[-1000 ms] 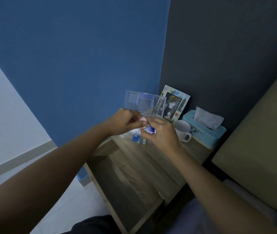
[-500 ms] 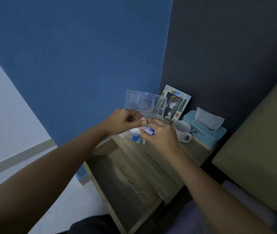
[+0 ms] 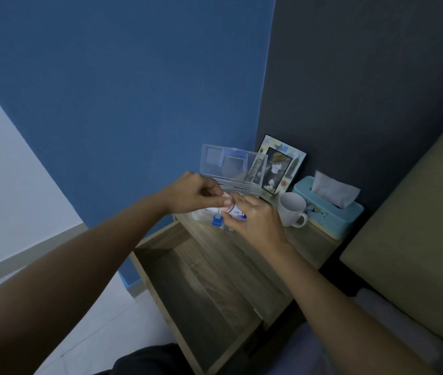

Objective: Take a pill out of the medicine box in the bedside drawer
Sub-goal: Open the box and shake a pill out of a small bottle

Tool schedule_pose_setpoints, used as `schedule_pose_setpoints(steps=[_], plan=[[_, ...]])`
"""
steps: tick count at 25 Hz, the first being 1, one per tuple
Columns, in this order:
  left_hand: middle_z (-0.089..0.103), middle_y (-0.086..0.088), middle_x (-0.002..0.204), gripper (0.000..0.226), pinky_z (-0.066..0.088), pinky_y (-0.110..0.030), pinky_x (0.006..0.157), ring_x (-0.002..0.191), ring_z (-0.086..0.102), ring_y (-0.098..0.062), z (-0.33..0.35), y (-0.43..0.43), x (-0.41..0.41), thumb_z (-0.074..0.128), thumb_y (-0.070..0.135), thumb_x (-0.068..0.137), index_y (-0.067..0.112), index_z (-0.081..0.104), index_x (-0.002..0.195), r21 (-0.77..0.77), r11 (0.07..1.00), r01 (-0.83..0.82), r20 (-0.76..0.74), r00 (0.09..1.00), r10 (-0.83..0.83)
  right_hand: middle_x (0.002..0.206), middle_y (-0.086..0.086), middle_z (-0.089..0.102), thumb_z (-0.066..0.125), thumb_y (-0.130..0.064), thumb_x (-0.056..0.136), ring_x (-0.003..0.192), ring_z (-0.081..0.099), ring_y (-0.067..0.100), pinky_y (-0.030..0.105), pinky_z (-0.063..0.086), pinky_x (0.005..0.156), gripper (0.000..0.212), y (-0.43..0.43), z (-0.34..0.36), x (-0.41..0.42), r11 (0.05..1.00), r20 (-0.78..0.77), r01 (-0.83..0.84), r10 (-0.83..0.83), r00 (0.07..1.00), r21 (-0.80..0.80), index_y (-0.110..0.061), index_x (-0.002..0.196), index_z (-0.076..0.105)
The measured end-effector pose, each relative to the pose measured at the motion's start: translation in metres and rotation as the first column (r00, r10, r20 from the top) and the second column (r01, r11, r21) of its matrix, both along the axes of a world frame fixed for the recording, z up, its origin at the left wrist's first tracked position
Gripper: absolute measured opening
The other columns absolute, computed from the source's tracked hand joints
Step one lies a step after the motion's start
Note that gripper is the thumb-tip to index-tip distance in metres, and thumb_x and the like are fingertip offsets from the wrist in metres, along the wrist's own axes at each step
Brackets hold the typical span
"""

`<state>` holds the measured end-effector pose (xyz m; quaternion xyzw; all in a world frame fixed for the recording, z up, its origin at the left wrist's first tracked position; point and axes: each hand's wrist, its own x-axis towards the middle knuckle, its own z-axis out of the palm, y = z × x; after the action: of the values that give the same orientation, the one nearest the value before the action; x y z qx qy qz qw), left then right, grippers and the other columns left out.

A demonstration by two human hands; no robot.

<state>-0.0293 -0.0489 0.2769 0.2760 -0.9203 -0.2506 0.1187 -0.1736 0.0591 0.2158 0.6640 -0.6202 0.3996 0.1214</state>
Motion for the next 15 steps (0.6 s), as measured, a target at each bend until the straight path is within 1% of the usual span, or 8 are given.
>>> schedule_pose_setpoints(steps=[1, 4, 7, 10, 13, 15], plan=[[0.069, 0.002, 0.080, 0.034, 0.045, -0.012, 0.067, 0.073, 0.062, -0.005, 0.0005, -0.0009, 0.0003, 0.067, 0.040, 0.081, 0.009, 0.071, 0.092, 0.010, 1.000, 0.001, -0.007, 1.000, -0.001, 0.077, 0.010, 0.073, 0.078, -0.016, 0.070, 0.065, 0.068, 0.025, 0.028, 0.054, 0.053, 0.035, 0.0003, 0.0003, -0.0002, 1.000, 0.000, -0.001, 0.001, 1.000, 0.005, -0.003, 0.101, 0.071], [0.067, 0.003, 0.075, 0.034, 0.040, -0.004, 0.060, 0.066, 0.058, -0.002, 0.0004, -0.0019, 0.0014, 0.065, 0.042, 0.081, 0.009, 0.071, 0.088, -0.008, 1.000, 0.016, -0.004, 1.000, -0.016, 0.081, 0.012, 0.074, 0.078, -0.016, 0.070, 0.067, 0.069, 0.026, 0.029, 0.055, 0.056, 0.035, 0.0003, 0.0000, -0.0008, 1.000, 0.004, -0.009, 0.009, 1.000, 0.008, -0.001, 0.101, 0.071], [0.070, 0.006, 0.084, 0.033, 0.043, -0.003, 0.065, 0.078, 0.063, -0.003, 0.0004, -0.0020, 0.0018, 0.068, 0.045, 0.078, 0.016, 0.070, 0.094, 0.008, 1.000, 0.017, 0.015, 1.000, -0.018, 0.079, 0.011, 0.073, 0.079, -0.015, 0.069, 0.066, 0.068, 0.026, 0.026, 0.052, 0.056, 0.034, 0.0000, 0.0001, -0.0008, 1.000, 0.013, -0.008, 0.008, 1.000, 0.016, -0.002, 0.099, 0.071], [0.071, 0.005, 0.085, 0.034, 0.042, -0.005, 0.066, 0.076, 0.062, -0.002, 0.0017, -0.0025, 0.0013, 0.068, 0.045, 0.078, 0.015, 0.070, 0.094, -0.001, 1.000, 0.011, 0.037, 0.999, -0.011, 0.078, 0.010, 0.073, 0.079, -0.016, 0.069, 0.066, 0.068, 0.024, 0.023, 0.051, 0.055, 0.034, 0.0002, 0.0002, -0.0006, 1.000, -0.001, 0.001, -0.001, 1.000, 0.006, -0.003, 0.100, 0.071], [0.070, 0.008, 0.091, 0.032, 0.046, -0.003, 0.069, 0.078, 0.061, 0.004, 0.0025, -0.0004, 0.0002, 0.072, 0.040, 0.075, 0.019, 0.068, 0.100, 0.052, 0.998, 0.022, 0.006, 1.000, -0.023, 0.073, 0.008, 0.070, 0.078, -0.017, 0.069, 0.062, 0.066, 0.023, 0.021, 0.047, 0.053, 0.032, -0.0014, -0.0011, -0.0009, 1.000, 0.003, 0.011, -0.011, 1.000, -0.006, -0.005, 0.098, 0.072], [0.072, 0.004, 0.090, 0.030, 0.047, -0.005, 0.070, 0.080, 0.064, 0.001, 0.0019, 0.0016, -0.0020, 0.072, 0.038, 0.077, 0.018, 0.069, 0.098, 0.085, 0.996, 0.011, -0.017, 1.000, -0.010, 0.074, 0.009, 0.071, 0.079, -0.017, 0.069, 0.063, 0.067, 0.024, 0.022, 0.049, 0.054, 0.034, -0.0013, -0.0022, -0.0023, 1.000, 0.011, 0.013, -0.013, 1.000, -0.012, -0.004, 0.099, 0.072]])
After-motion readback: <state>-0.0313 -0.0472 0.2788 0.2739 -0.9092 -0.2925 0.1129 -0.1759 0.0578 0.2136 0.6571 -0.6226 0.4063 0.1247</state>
